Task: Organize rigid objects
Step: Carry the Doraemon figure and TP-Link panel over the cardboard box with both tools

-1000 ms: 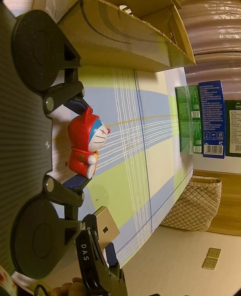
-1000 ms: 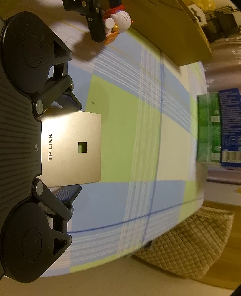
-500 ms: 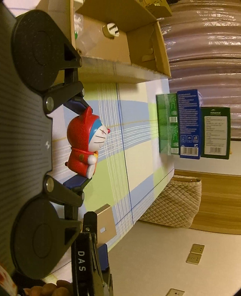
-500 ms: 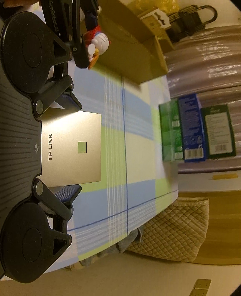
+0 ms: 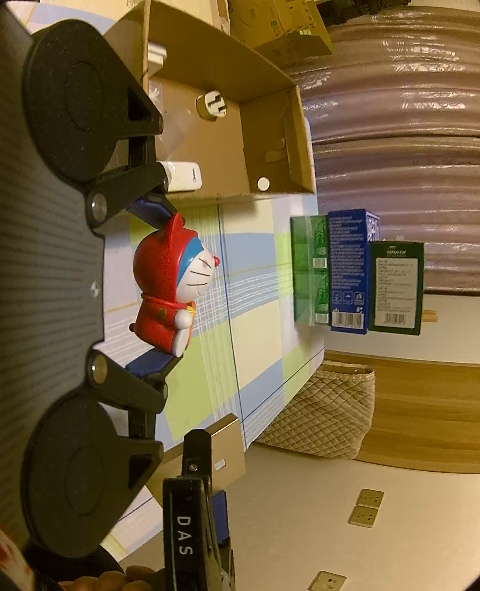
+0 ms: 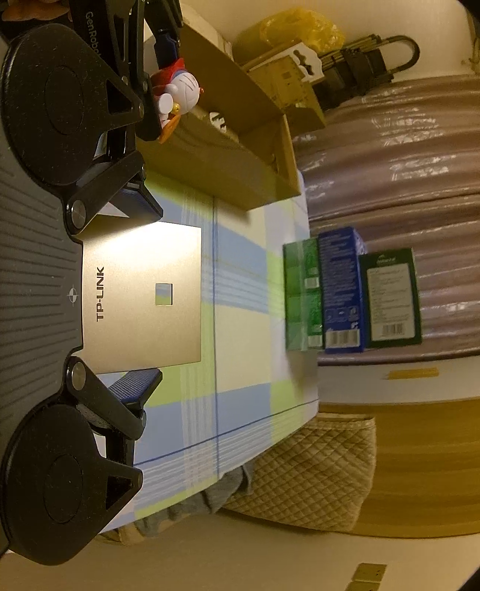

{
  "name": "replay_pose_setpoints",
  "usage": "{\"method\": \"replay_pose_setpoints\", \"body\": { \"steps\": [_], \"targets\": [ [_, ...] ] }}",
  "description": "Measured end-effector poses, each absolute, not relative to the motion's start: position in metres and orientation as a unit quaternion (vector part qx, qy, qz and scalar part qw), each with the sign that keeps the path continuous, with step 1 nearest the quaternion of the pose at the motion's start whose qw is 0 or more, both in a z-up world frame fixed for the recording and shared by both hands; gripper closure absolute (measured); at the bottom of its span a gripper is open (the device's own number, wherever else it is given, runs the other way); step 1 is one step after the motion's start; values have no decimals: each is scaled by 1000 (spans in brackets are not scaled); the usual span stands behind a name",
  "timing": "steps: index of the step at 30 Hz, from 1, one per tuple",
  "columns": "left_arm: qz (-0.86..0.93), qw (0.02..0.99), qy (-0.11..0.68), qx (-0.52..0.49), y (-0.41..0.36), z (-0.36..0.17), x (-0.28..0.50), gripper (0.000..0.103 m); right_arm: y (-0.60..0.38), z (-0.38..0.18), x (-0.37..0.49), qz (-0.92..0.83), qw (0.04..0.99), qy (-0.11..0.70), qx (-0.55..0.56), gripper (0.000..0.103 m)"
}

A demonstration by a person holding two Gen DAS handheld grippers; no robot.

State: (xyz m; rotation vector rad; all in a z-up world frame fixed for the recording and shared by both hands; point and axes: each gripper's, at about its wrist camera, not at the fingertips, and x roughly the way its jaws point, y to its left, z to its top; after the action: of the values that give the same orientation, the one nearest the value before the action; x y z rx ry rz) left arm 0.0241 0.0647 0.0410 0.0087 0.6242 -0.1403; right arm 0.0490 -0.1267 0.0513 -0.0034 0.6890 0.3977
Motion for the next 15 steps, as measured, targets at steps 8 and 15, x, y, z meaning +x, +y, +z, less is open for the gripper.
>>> {"method": "replay_pose_setpoints", "body": {
  "steps": [8, 15],
  "targets": [
    [-60, 952, 301, 3, 81, 51, 8, 38, -109, 60, 34, 206, 921, 330, -10, 21],
    [-48, 952, 302, -1, 100, 57, 0, 38, -93, 61, 28, 223, 916, 332, -16, 21]
  ]
}}
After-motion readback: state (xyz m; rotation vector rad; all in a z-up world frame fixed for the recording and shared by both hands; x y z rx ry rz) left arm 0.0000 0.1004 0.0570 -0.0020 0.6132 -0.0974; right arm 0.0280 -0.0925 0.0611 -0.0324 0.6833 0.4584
